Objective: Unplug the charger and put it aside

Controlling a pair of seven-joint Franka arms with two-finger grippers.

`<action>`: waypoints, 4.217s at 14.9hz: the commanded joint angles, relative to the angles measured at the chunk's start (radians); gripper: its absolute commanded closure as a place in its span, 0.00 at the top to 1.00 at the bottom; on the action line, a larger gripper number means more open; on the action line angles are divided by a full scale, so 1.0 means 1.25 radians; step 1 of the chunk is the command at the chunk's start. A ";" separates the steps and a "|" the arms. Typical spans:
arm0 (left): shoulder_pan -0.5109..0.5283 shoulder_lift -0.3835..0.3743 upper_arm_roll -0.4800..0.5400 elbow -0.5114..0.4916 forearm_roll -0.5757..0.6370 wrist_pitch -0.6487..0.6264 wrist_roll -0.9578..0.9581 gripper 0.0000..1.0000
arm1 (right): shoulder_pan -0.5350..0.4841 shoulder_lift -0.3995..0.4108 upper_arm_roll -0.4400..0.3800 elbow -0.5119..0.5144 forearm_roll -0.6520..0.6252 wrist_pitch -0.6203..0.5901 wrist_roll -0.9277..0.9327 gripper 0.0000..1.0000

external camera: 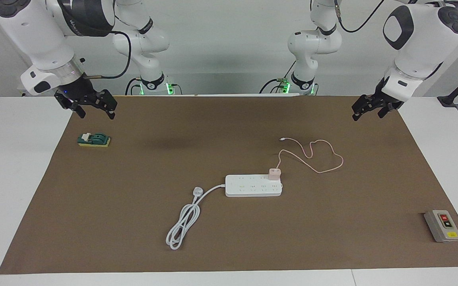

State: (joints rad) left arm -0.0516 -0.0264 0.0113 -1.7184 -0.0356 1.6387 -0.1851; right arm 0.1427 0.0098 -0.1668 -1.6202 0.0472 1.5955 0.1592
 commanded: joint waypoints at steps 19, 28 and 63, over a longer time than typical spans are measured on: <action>-0.226 0.133 0.006 -0.021 0.054 0.196 -1.313 1.00 | 0.119 0.142 0.007 -0.089 0.425 0.270 1.080 1.00; -0.275 0.181 0.000 -0.066 0.013 0.294 -1.402 1.00 | 0.212 0.223 0.009 -0.109 0.538 0.378 0.954 1.00; -0.349 0.348 0.002 -0.021 0.011 0.427 -1.489 0.99 | 0.287 0.532 0.065 0.111 0.578 0.504 0.943 1.00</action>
State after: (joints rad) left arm -0.4680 0.4066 -0.0007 -1.7349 -0.0296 2.1600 -2.0460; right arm 0.5076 0.6649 -0.0940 -1.4767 0.7450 2.1948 1.3664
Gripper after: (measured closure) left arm 0.000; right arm 0.000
